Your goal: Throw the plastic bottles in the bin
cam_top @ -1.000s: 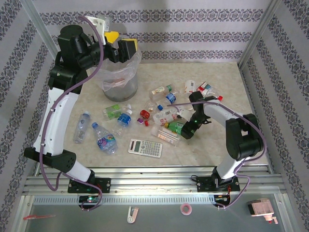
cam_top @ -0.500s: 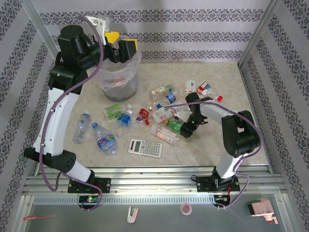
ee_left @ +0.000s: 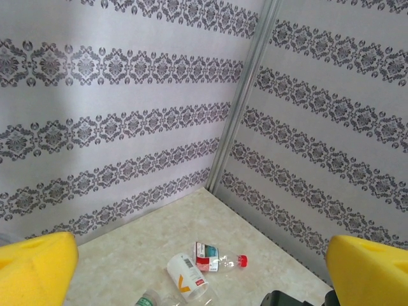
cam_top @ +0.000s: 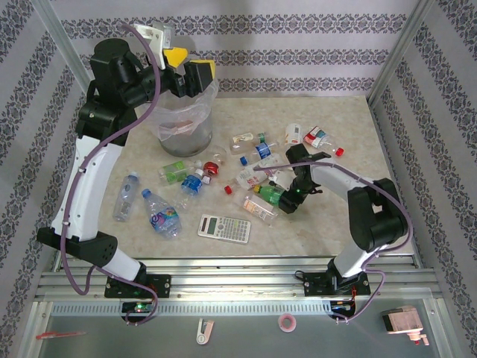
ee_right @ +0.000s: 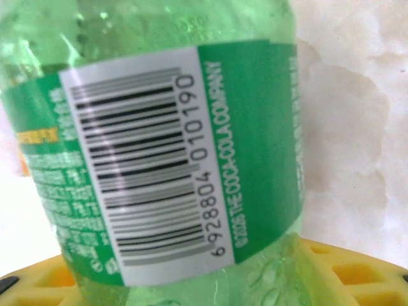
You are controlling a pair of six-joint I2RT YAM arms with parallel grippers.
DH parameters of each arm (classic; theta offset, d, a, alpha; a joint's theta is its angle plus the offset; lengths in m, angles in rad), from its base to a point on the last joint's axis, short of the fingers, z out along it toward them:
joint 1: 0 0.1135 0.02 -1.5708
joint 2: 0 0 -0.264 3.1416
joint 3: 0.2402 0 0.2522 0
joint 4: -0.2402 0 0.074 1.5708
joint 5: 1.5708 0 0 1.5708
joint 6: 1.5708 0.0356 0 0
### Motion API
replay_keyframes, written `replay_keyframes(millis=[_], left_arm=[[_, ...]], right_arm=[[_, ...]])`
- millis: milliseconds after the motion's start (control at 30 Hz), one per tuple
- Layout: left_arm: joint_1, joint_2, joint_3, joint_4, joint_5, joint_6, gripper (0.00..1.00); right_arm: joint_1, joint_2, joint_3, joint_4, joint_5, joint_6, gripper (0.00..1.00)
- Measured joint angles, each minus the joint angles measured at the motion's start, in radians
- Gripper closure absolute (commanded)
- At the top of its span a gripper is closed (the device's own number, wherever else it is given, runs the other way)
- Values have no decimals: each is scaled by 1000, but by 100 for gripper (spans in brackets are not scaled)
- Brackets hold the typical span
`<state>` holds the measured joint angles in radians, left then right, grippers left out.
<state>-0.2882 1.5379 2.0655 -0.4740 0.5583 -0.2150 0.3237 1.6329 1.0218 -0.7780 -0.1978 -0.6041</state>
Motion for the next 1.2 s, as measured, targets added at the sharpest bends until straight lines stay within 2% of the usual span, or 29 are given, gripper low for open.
replay_keyframes(millis=[500,833,1033,1200], left_arm=[[-21,0,-85,59,14,-43,0],[-59,0,-243,195,14,-243,0],[-79,16,-255,235,14,-385,0],[-148,67,-255,241,14,-463,1]], right_arm=[[-16,-154,5,-71,12,3,60],[-88,-324,98,-51,-2,56,61],[-113,-381,147,-19,-38,105,61],[-113,-415,173,27,-89,169,61]])
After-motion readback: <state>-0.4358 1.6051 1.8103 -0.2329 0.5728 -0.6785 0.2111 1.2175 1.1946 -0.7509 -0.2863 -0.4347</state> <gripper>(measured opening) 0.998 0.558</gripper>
